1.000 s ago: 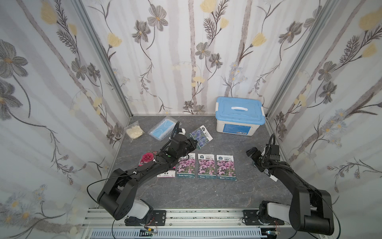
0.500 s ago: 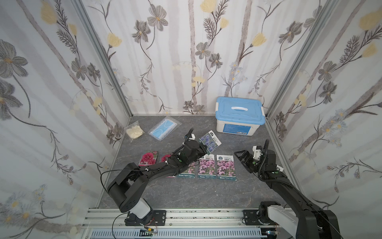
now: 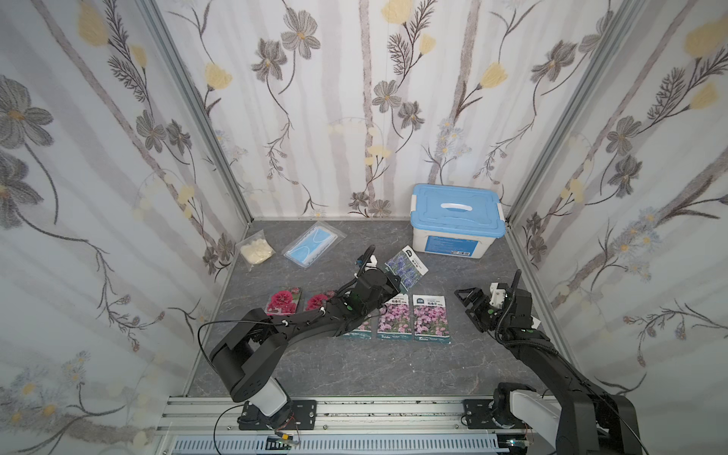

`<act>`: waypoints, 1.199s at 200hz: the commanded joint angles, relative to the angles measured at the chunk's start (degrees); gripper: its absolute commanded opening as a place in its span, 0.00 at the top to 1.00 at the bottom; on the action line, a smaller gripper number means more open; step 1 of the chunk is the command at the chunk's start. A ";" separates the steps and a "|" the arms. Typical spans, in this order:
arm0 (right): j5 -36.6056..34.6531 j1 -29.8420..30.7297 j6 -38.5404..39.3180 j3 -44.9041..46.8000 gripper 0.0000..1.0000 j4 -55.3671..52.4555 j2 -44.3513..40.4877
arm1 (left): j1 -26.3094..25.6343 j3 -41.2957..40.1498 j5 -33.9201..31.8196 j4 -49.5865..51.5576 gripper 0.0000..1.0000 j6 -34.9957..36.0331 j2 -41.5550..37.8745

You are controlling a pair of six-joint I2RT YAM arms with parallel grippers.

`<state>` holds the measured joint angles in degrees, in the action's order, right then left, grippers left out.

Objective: Arrange the seed packets in a row
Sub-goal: Adjust the seed packet at the center of the board.

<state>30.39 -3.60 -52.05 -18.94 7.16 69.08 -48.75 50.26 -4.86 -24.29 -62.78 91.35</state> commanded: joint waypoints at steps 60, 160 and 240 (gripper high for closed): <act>-10.51 -2.24 -17.42 7.86 0.07 3.25 -12.77 | 0.21 1.24 1.90 -3.96 1.00 1.36 2.58; -22.44 -16.40 -4.54 -10.38 0.00 -25.37 -7.88 | 2.08 7.54 12.24 0.41 1.00 2.75 8.96; -24.10 -21.88 -0.79 -12.67 0.00 -28.32 4.64 | 3.49 7.28 16.58 -2.44 1.00 2.58 9.66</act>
<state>6.94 -25.30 -54.30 -31.62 -20.93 70.78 -45.52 57.23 9.58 -24.51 -60.38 101.01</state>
